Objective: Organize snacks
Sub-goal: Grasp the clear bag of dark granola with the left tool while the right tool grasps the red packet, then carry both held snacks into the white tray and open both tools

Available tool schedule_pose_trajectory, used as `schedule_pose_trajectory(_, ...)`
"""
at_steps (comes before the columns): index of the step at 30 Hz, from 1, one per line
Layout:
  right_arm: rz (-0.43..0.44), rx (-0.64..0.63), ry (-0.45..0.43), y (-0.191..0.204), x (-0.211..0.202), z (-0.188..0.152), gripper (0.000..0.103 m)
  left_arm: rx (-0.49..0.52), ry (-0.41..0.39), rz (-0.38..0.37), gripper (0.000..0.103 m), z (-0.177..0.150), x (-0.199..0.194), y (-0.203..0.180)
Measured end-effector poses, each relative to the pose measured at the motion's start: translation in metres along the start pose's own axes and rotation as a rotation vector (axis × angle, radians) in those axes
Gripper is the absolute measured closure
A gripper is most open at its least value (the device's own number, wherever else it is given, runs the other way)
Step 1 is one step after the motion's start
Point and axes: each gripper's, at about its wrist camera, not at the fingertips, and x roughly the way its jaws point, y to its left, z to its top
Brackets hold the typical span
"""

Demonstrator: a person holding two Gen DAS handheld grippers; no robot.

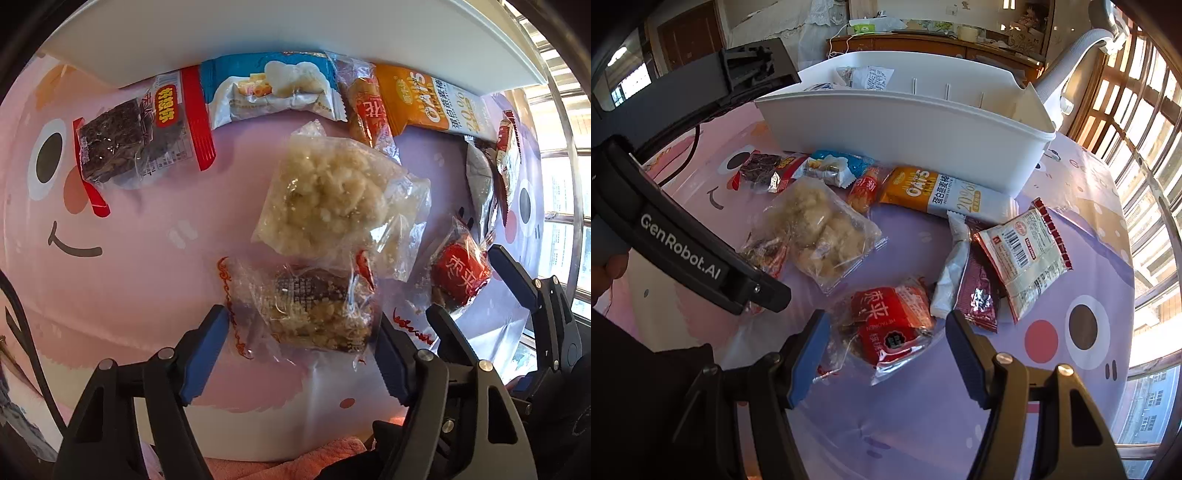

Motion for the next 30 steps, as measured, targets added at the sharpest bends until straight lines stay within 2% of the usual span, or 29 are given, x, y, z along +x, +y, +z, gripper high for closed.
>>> schedule_pose_trajectory(9, 0.026, -0.006, 0.013, -0.002, 0.008, 0.004, 0.038, 0.008, -0.035, 0.009, 0.030, 0.007, 0.001, 0.000)
schedule_pose_trajectory(11, 0.028, -0.006, 0.016, -0.002, 0.008, 0.005, 0.038, 0.014, -0.050, 0.007, 0.035, 0.010, -0.001, -0.003)
schedule_pose_trajectory(13, 0.031, -0.004, 0.019, -0.002, 0.008, 0.005, 0.039, 0.022, -0.065, -0.006, 0.045, 0.016, -0.009, -0.005)
schedule_pose_trajectory(18, 0.033, -0.018, 0.032, -0.001, 0.010, 0.006, 0.042, 0.034, -0.078, -0.004, 0.049, 0.026, -0.017, -0.010)
schedule_pose_trajectory(30, 0.061, 0.012, 0.074, 0.000, 0.012, 0.005, 0.046, 0.029, -0.116, -0.026, 0.057, 0.010, -0.033, -0.009)
